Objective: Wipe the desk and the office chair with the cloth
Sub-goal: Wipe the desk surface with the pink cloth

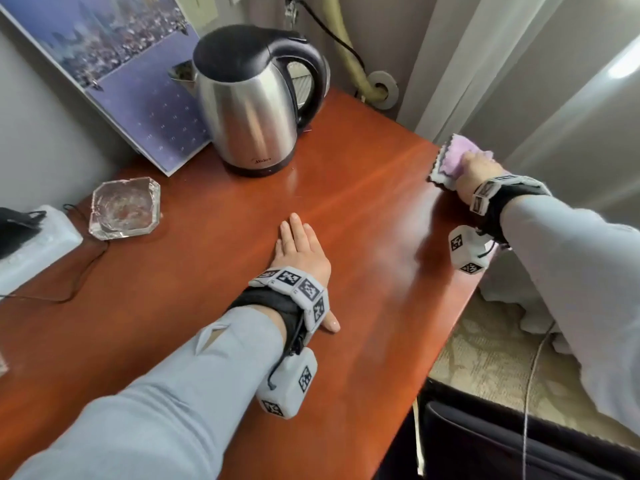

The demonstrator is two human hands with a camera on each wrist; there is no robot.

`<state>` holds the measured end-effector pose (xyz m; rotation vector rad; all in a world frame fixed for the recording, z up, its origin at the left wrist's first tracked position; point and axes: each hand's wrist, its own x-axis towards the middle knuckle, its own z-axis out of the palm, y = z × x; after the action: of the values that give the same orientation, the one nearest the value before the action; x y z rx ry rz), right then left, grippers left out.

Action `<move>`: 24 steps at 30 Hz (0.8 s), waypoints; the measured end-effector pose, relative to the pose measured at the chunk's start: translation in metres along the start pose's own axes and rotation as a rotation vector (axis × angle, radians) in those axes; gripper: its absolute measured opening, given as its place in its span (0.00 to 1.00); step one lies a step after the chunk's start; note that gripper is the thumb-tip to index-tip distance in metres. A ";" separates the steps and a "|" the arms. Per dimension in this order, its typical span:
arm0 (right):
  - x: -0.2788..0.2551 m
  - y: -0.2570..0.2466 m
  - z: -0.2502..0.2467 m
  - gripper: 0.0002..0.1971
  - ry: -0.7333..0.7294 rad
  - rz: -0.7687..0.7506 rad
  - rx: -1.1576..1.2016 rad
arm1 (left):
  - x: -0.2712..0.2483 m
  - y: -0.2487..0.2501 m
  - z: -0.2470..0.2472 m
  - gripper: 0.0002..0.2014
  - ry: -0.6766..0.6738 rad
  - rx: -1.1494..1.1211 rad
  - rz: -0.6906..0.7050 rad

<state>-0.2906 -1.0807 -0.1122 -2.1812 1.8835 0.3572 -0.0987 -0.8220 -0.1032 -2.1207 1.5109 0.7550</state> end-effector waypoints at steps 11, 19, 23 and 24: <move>-0.066 -0.182 0.054 0.38 -0.147 -0.875 0.013 | 0.004 0.001 0.005 0.52 0.045 -0.175 -0.045; 0.002 -0.144 0.013 0.38 -0.019 -0.420 -0.033 | 0.009 0.002 0.012 0.51 0.064 -0.175 -0.042; 0.006 -0.107 -0.002 0.42 -0.076 -0.210 -0.172 | 0.006 0.005 0.011 0.51 0.084 -0.188 -0.034; -0.002 -0.107 0.004 0.44 -0.092 -0.210 -0.196 | 0.005 0.005 0.010 0.51 0.087 -0.200 -0.042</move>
<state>-0.1850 -1.0622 -0.1127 -2.4146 1.6131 0.6122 -0.1044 -0.8212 -0.1143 -2.3518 1.4843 0.8400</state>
